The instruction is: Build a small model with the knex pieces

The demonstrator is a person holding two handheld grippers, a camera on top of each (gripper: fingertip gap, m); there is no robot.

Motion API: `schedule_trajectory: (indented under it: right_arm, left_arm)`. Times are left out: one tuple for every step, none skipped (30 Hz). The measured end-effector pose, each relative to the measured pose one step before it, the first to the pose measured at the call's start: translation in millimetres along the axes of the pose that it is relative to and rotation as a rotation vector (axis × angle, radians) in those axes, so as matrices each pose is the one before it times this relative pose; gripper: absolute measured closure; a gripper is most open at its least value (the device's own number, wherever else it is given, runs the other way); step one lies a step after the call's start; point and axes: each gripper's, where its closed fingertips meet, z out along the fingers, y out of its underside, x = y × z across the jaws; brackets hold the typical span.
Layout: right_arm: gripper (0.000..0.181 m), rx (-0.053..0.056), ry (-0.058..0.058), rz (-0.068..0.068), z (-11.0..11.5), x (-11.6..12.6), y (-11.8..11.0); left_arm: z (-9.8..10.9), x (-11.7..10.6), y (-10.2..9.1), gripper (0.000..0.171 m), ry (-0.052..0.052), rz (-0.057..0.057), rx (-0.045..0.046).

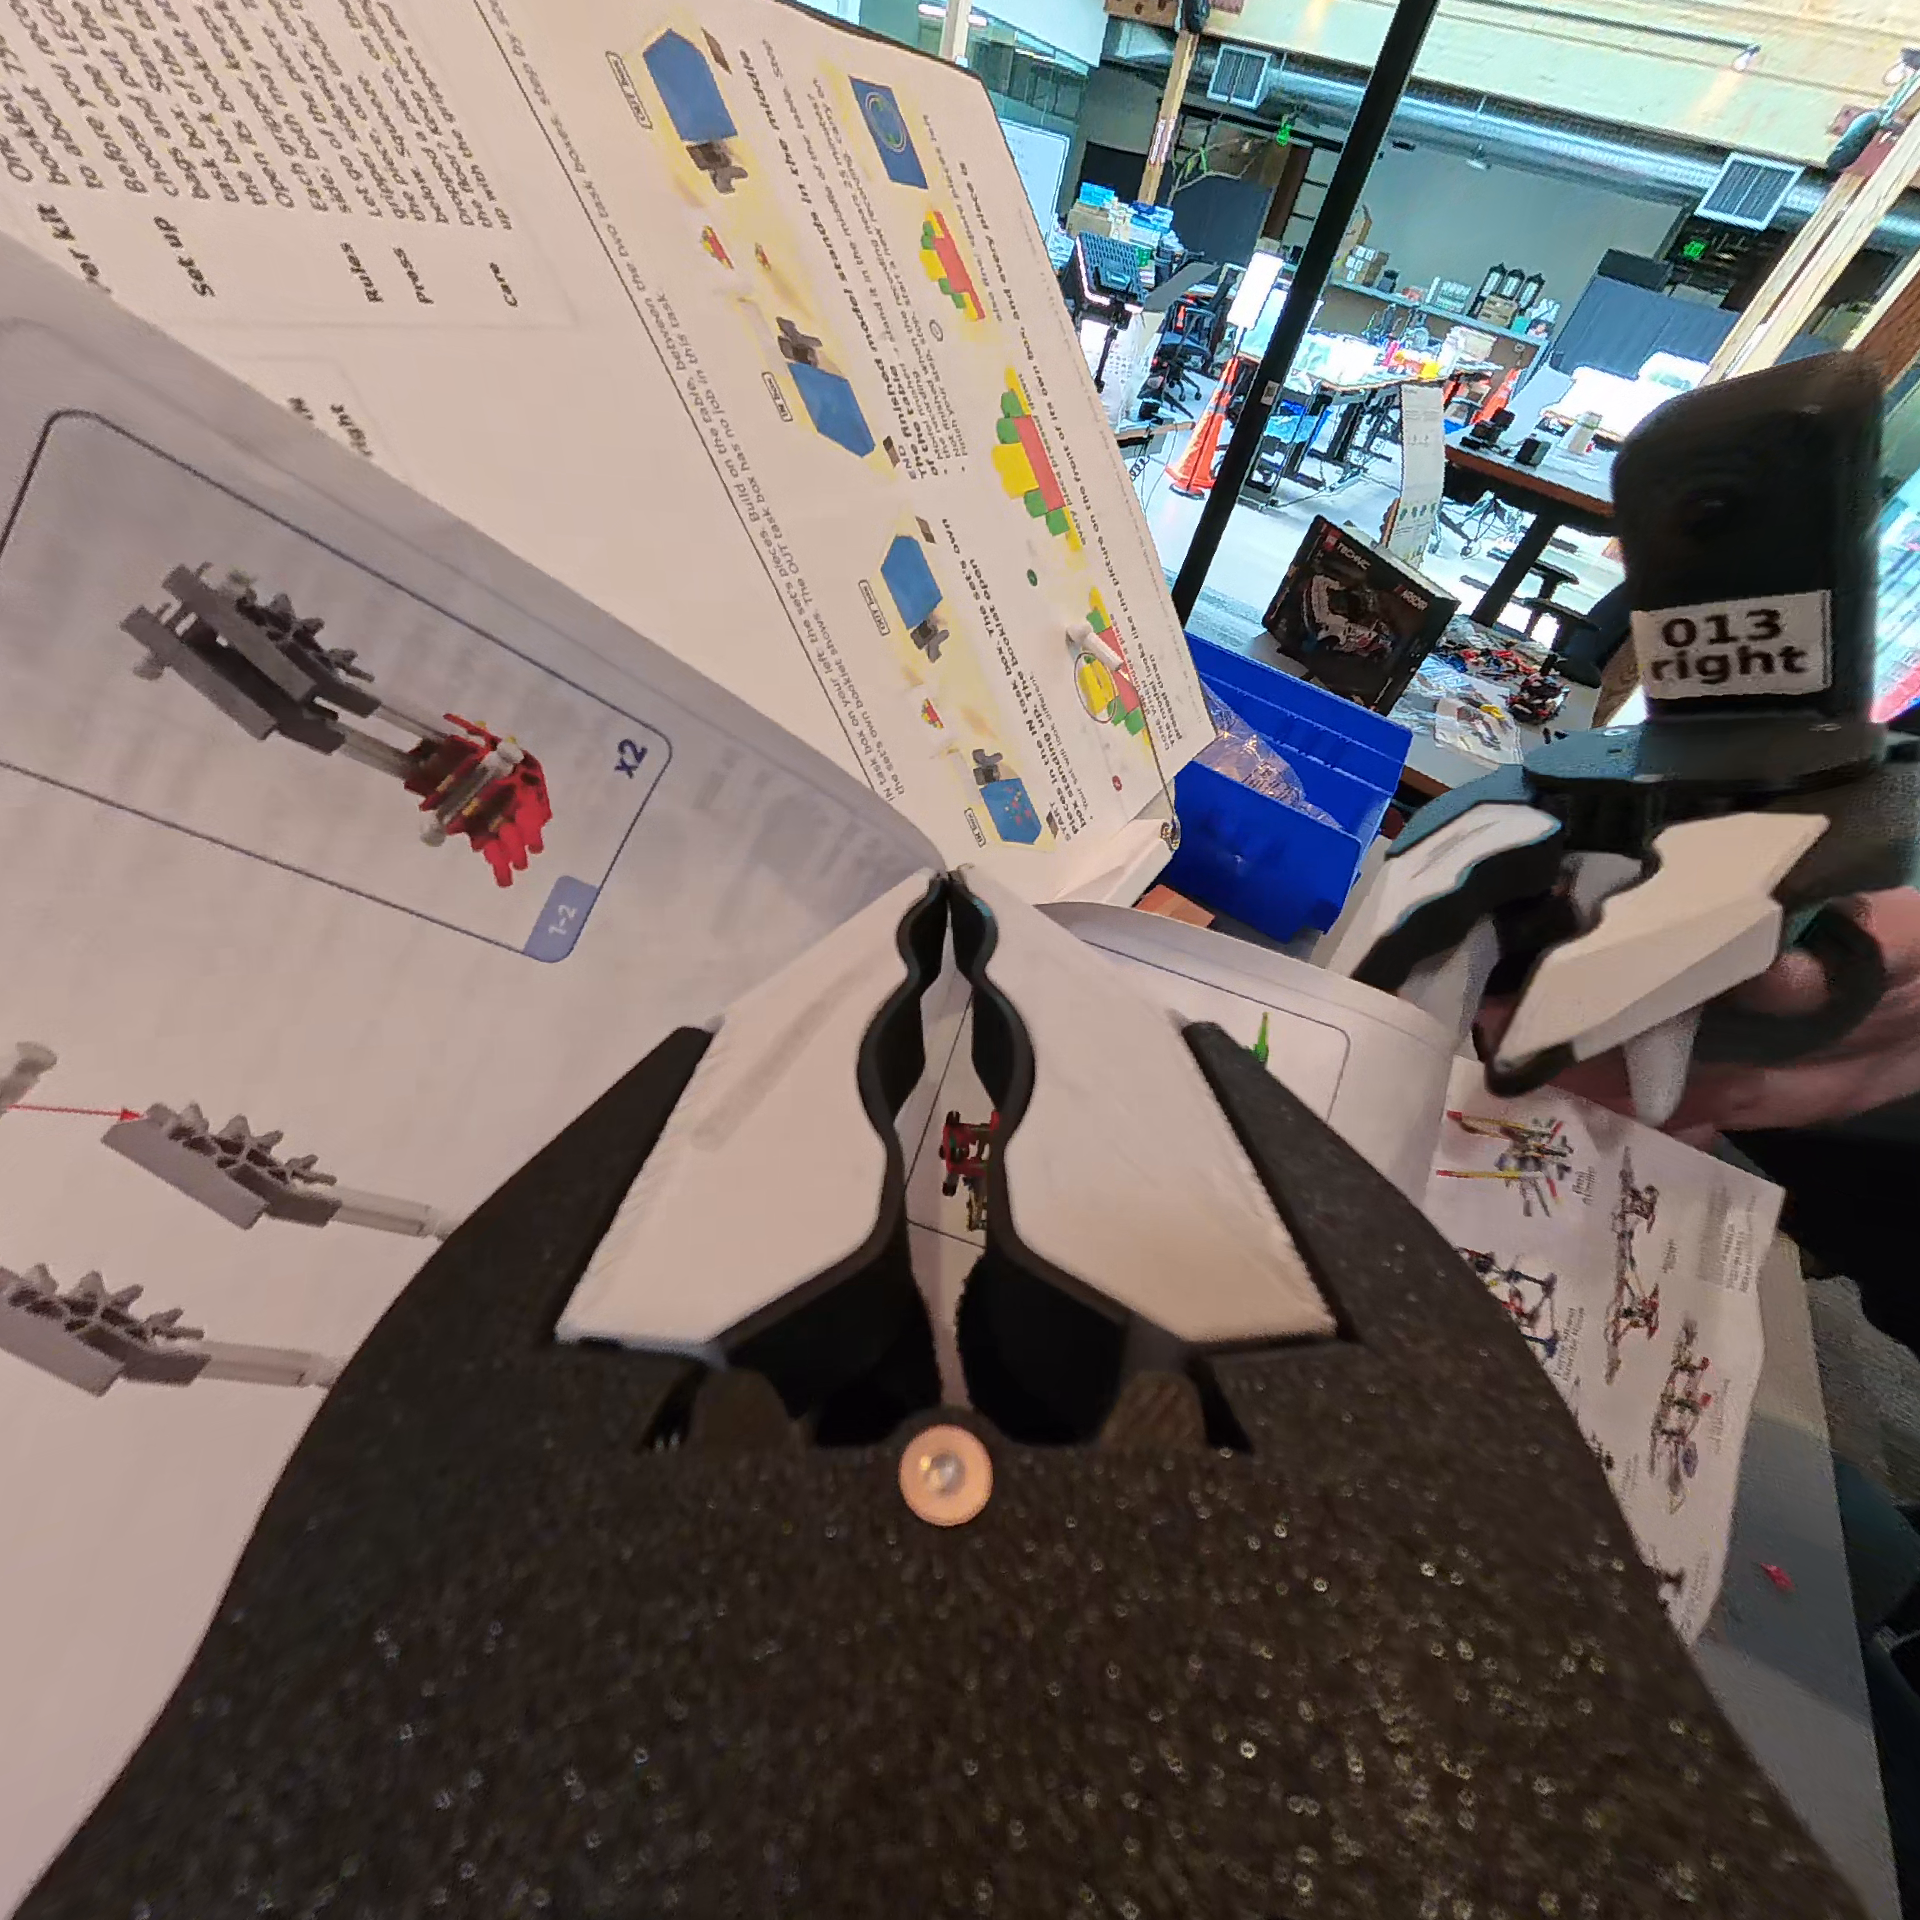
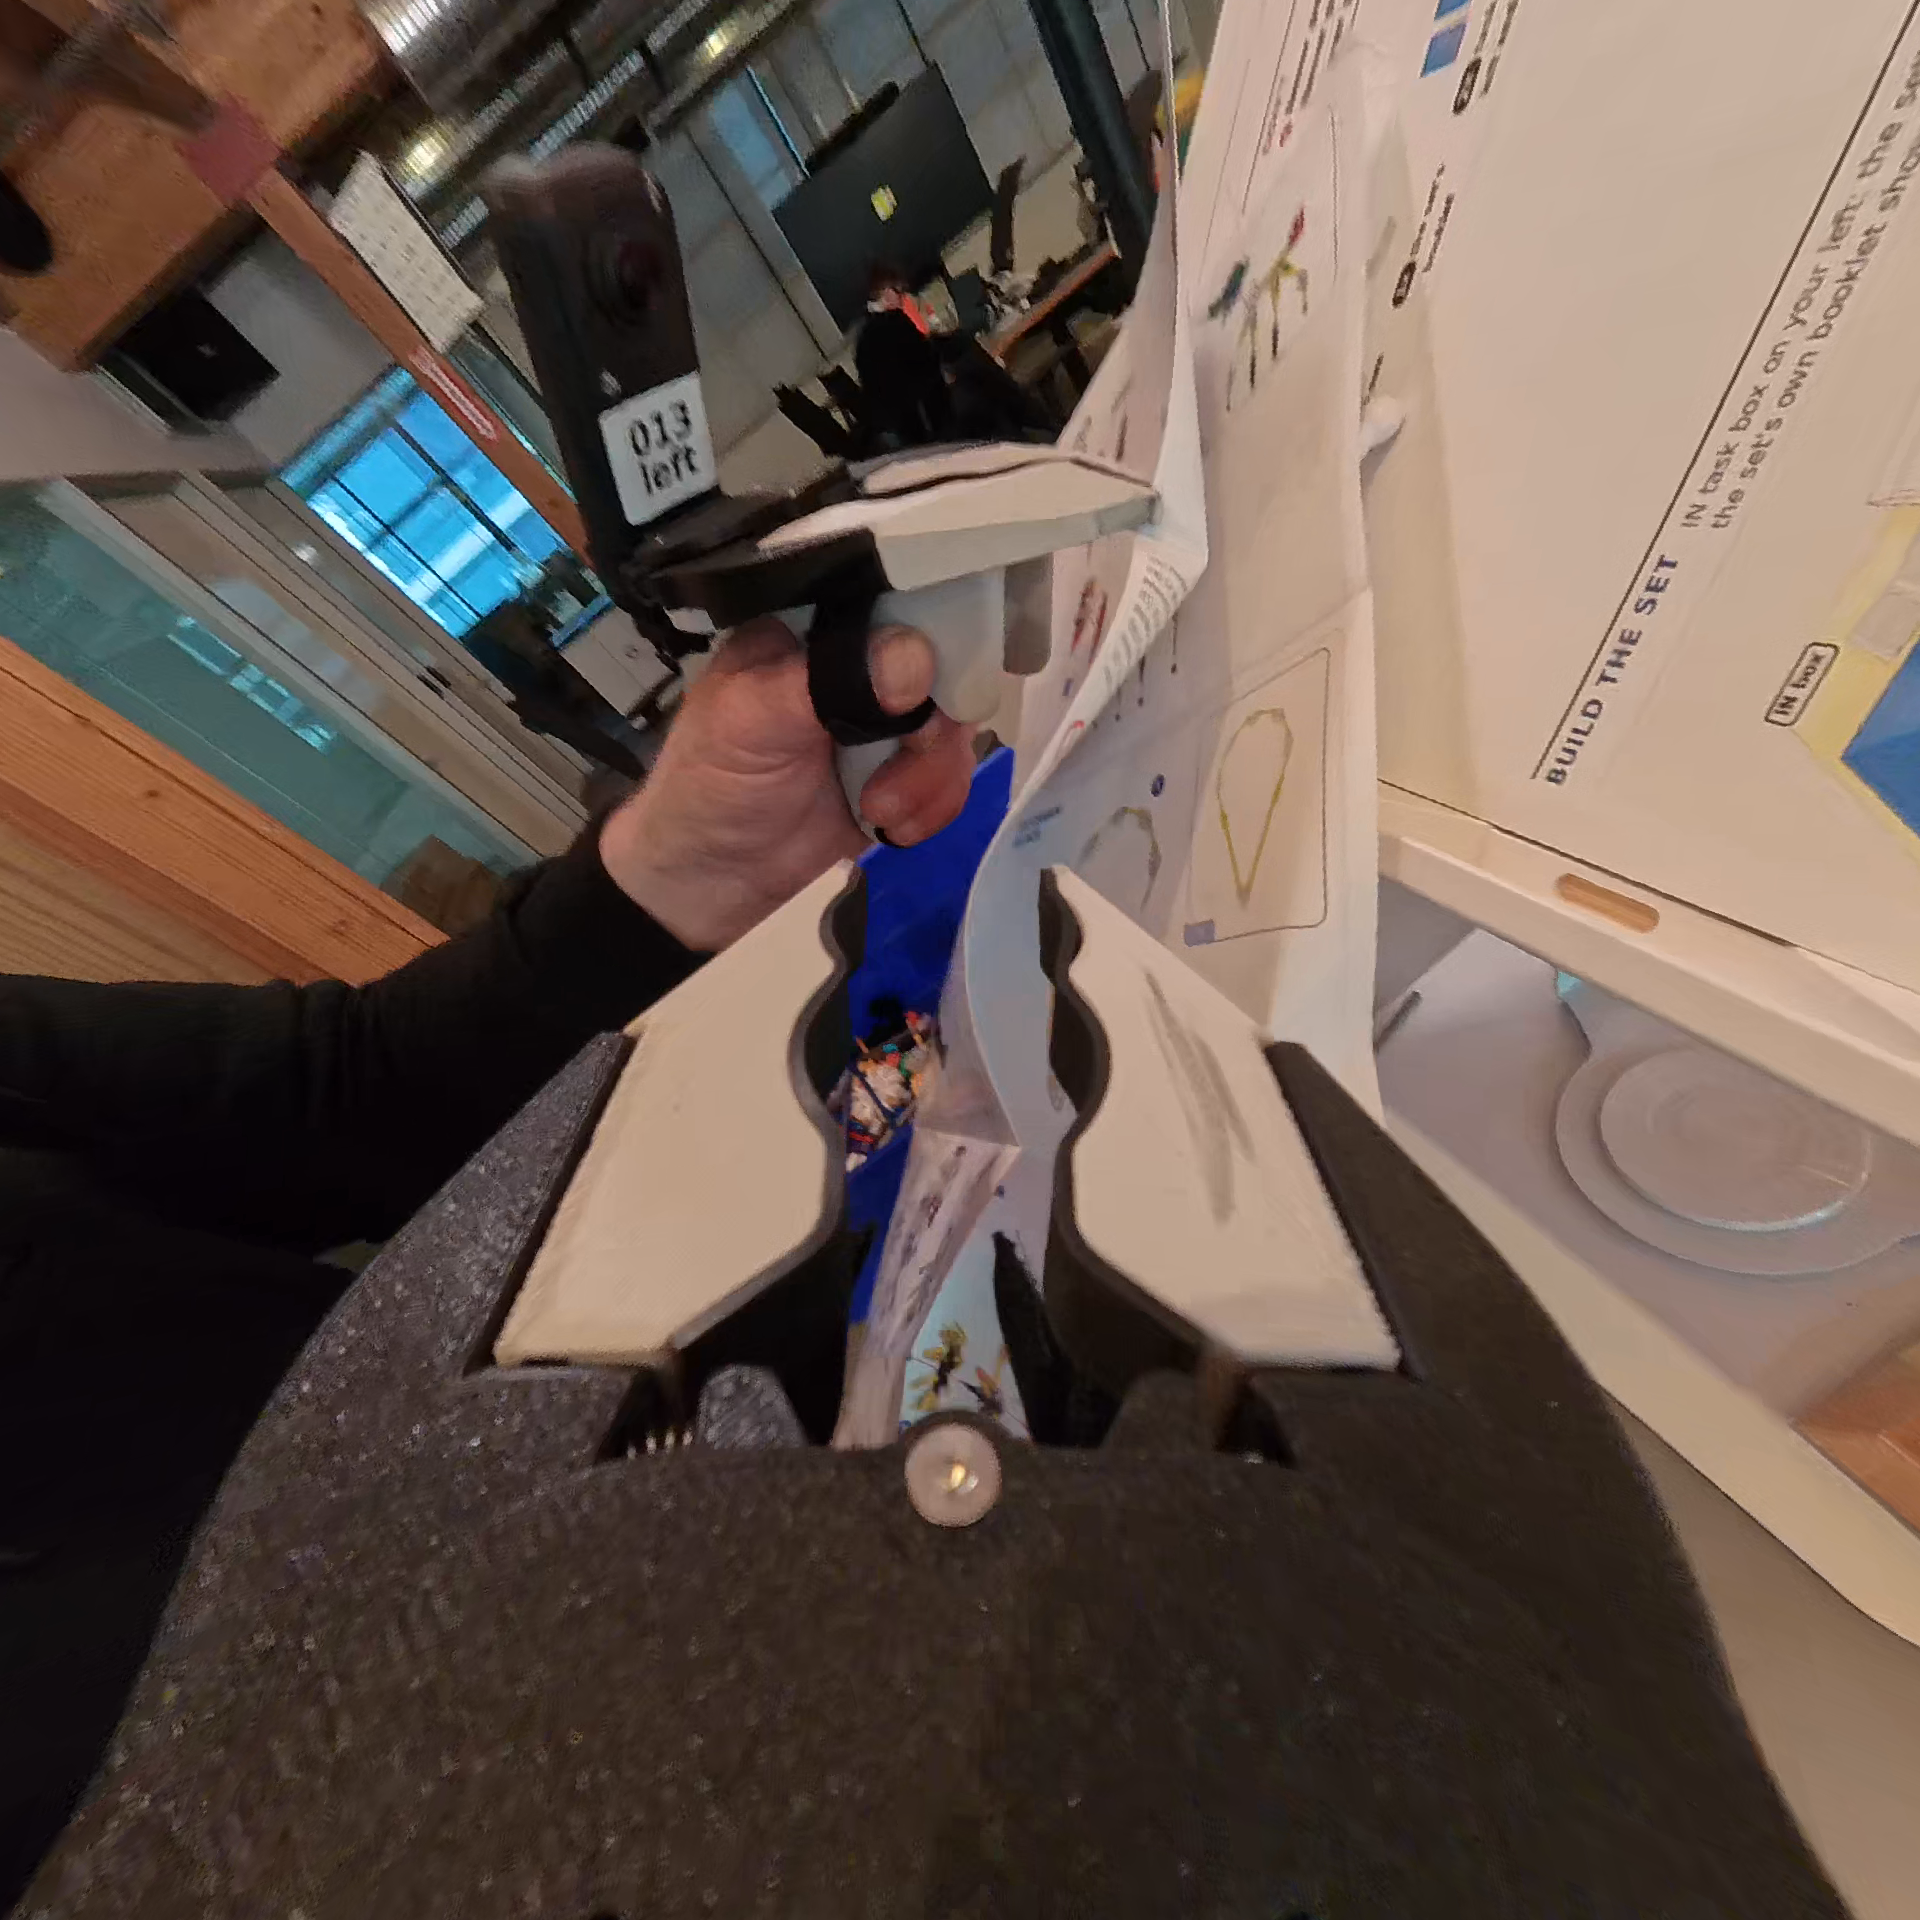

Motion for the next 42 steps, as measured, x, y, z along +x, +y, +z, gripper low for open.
schedule_trajectory:
  right_arm:
    - [0.150,-0.0233,0.0207,-0.0219,2.33,1.70,3.83]
    - [0.163,-0.0194,0.0164,-0.0224,2.01,0.91,3.24]
    - [0.171,-0.0156,0.0133,-0.0166,1.74,0.90,2.57]
    - [0.180,-0.0047,0.0080,-0.0108,0.94,0.66,0.93]
    - [0.181,0.0027,0.0025,-0.0010,0.29,0.63,-0.18]
    - [0.181,0.0005,0.0022,0.0048,-0.16,1.29,0.34]
    - [0.181,-0.0002,0.0061,0.0044,-0.19,2.11,0.65]
    - [0.181,0.0020,0.0018,0.0032,-0.36,1.28,0.61]
    - [0.181,0.0037,-0.0021,0.0019,-0.23,0.05,0.32]
    - [0.181,0.0028,-0.0016,-0.0006,-0.38,-0.43,0.27]
    - [0.181,0.0020,-0.0002,-0.0023,-0.57,-0.37,0.10]
    - [0.181,0.0025,-0.0004,-0.0016,-0.83,-0.05,-0.10]
    - [0.181,0.0038,-0.0014,0.0002,-0.69,0.04,-0.27]
    - [0.181,0.0034,-0.0023,0.0014,-0.62,0.34,-0.16]
    - [0.181,0.0022,-0.0017,0.0032,-0.39,0.59,-0.14]
    - [0.181,0.0019,-0.0004,0.0035,-0.17,0.80,-0.08]
    - [0.181,0.0016,-0.0014,0.0029,0.14,0.47,-0.01]
    - [0.181,0.0004,-0.0015,0.0016,0.14,0.23,0.08]
    - [0.181,-0.0011,0.0005,0.0001,0.06,0.43,0.02]
    - [0.181,-0.0015,0.0000,-0.0006,0.07,0.24,0.05]
    - [0.181,-0.0017,-0.0012,0.0001,0.02,0.22,-0.03]
    - [0.181,-0.0017,-0.0003,0.0004,0.18,0.17,0.02]
    - [0.181,-0.0018,0.0006,-0.0008,0.12,0.22,0.13]
    - [0.181,-0.0011,-0.0001,-0.0011,0.04,0.11,0.10]
    - [0.181,0.0002,-0.0013,0.0003,-0.05,-0.09,-0.07]
    - [0.181,0.0006,-0.0014,0.0008,0.07,-0.17,-0.14]
    - [0.181,0.0014,-0.0007,0.0001,0.14,-0.01,-0.02]
    - [0.181,0.0025,-0.0010,-0.0001,0.15,-0.21,-0.29]
    - [0.181,0.0031,-0.0018,-0.0001,0.23,-0.52,-0.29]
    - [0.181,0.0033,-0.0030,-0.0002,0.38,-0.85,-0.49]
    - [0.181,0.0025,-0.0024,-0.0005,0.25,-0.96,-0.36]
    - [0.181,0.0019,-0.0019,-0.0016,0.20,-0.80,-0.27]
    - [0.181,0.0013,-0.0022,-0.0018,0.05,-0.84,-0.27]
    - [0.181,0.0009,-0.0029,-0.0024,-0.17,-1.16,-0.14]
    - [0.181,0.0006,-0.0032,-0.0026,-0.24,-1.31,-0.13]
    - [0.181,0.0007,-0.0026,-0.0027,-0.29,-1.38,-0.04]
    - [0.181,0.0016,-0.0040,-0.0052,-0.23,-2.02,-0.18]
    - [0.181,0.0031,-0.0068,-0.0072,-0.29,-2.78,-0.32]
    - [0.181,0.0040,-0.0086,-0.0059,-0.19,-3.37,-0.46]
    - [0.181,0.0034,-0.0058,-0.0037,-0.28,-3.03,-0.43]
    - [0.181,0.0044,-0.0025,-0.0057,-0.30,-2.73,-0.75]
    - [0.181,0.0078,-0.0020,-0.0135,-0.31,-3.18,-1.34]
  left_arm:
    - [0.15,0.28,0.26,0.171,0.0016,-0.0008,0.00015]
    - [0.06,0.28,0.19,0.171,0.0026,-0.0028,0.00126]
    - [-0.18,0.25,0.06,0.171,0.0033,-0.0033,0.00156]
    - [-0.64,0.56,-0.26,0.171,0.0043,-0.0007,0.00377]
    - [-1.45,0.53,-0.82,0.171,0.0031,0.0028,0.00520]
    - [-2.89,0.52,-0.96,0.171,0.0030,0.0060,0.00466]
    - [-4.94,-0.22,-1.59,0.167,0.0017,0.0067,0.00679]
    - [-7.16,-2.30,-1.81,0.158,-0.0084,-0.0007,0.01033]
    - [-9.01,-2.93,-2.09,0.148,-0.0069,-0.0091,0.01541]
    - [-10.25,-4.52,-0.32,0.147,-0.0133,-0.0111,0.00872]
    - [-11.55,-9.08,1.74,0.145,-0.0366,-0.0068,0.00308]
    - [-12.32,-11.26,2.07,0.144,-0.0412,-0.0108,0.00771]
    - [-12.52,-11.79,1.41,0.141,-0.0331,-0.0240,0.01586]
    - [-12.54,-12.53,0.36,0.140,-0.0310,-0.0343,0.02425]
    - [-11.83,-14.45,0.54,0.139,-0.0385,-0.0361,0.02184]
    - [-10.35,-15.79,2.44,0.137,-0.0457,-0.0318,0.01116]
    - [-8.49,-14.98,3.21,0.136,-0.0419,-0.0318,0.00717]
    - [-5.99,-11.74,2.88,0.136,-0.0247,-0.0348,0.00628]
    - [-3.34,-8.02,2.68,0.134,-0.0081,-0.0241,-0.00256]
    - [-1.60,-6.72,1.14,0.132,-0.0087,-0.0019,-0.00356]
    - [-0.20,-6.57,-0.11,0.132,-0.0149,0.0092,-0.00329]
    - [1.04,-5.97,-0.91,0.131,-0.0147,0.0069,-0.00384]
    - [1.88,-4.80,-1.61,0.130,-0.0105,0.0064,-0.00351]
    - [2.45,-3.48,-1.75,0.129,-0.0053,0.0041,-0.00443]
    - [2.98,-2.92,-1.00,0.128,-0.0019,-0.0037,-0.00831]
    - [3.03,-3.14,-0.03,0.127,-0.0025,-0.0116,-0.01089]
    - [2.88,-1.69,0.78,0.127,0.0089,-0.0216,-0.00848]
    - [2.88,-0.89,1.88,0.127,0.0169,-0.0337,-0.00681]
    - [2.98,-1.74,3.65,0.127,0.0146,-0.0406,-0.01148]
    - [2.81,-1.05,3.66,0.128,0.0199,-0.0387,-0.00546]
    - [2.47,-0.63,2.74,0.130,0.0233,-0.0385,0.00278]
    - [2.31,0.66,2.42,0.134,0.0328,-0.0432,0.00474]
    - [2.31,2.58,2.30,0.139,0.0446,-0.0430,0.00335]
    - [2.00,2.55,1.99,0.144,0.0388,-0.0331,0.00268]
    - [0.87,2.73,0.32,0.154,0.0320,-0.0166,0.01054]
    - [-0.09,4.19,-1.31,0.160,0.0345,-0.0121,0.01477]
    - [-1.07,4.43,-2.22,0.164,0.0256,-0.0088,0.01412]
    - [-2.41,5.22,-3.76,0.170,0.0166,0.0117,0.01779]
    - [-2.96,6.44,-4.37,0.171,0.0130,0.0241,0.01280]
    - [-3.19,6.26,-4.08,0.171,0.0087,0.0253,0.00323]
    - [-3.40,6.23,-5.17,0.171,0.0062,0.0248,0.00600]
    - [-3.93,6.61,-7.11,0.171,0.0066,0.0220,0.01451]
